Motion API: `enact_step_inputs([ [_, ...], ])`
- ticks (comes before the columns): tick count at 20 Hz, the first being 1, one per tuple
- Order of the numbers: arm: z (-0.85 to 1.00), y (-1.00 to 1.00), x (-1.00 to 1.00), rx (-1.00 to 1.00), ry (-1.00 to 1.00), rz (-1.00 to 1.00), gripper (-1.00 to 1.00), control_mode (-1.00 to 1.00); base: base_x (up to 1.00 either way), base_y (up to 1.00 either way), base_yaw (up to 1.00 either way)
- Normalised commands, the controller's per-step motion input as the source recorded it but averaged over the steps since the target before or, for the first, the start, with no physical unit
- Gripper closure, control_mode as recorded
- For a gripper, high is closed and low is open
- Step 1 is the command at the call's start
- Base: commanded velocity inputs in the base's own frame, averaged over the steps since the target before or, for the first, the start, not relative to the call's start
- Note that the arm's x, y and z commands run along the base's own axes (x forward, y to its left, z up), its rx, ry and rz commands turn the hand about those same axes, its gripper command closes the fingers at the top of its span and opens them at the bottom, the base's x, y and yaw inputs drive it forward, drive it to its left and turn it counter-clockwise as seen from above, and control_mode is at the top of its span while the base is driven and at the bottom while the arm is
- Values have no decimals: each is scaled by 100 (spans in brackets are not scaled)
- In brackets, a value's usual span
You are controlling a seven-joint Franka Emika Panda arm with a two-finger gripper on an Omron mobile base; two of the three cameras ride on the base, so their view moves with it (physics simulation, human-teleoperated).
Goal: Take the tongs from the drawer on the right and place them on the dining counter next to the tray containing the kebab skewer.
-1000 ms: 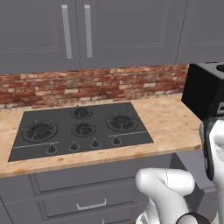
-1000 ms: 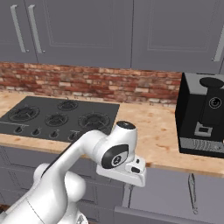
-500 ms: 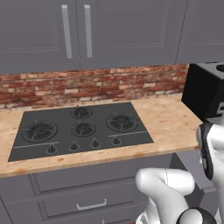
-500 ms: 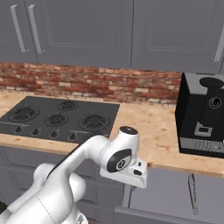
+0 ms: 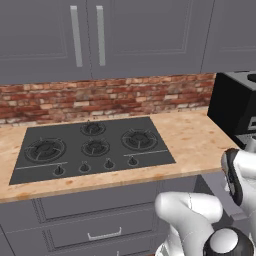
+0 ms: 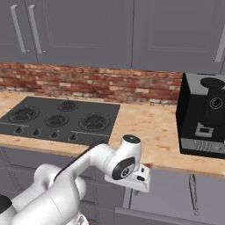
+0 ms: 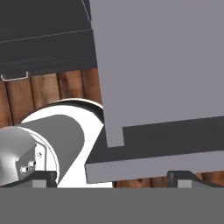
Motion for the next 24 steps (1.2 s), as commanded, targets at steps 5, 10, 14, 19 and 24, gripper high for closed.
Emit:
enact_step_inputs([
  [5, -31, -18, 4, 0, 0, 0, -100, -100, 0, 0, 0],
  [10, -33, -27, -1, 0, 0, 0, -100, -100, 0, 0, 0],
  [14, -29, -16, 0, 0, -3, 0, -100, -100, 0, 0, 0],
  [19, -19, -14, -17, 0, -3, 0, -100, -100, 0, 0, 0],
  [24, -12, -12, -34, 0, -7, 0, -100, -100, 0, 0, 0],
])
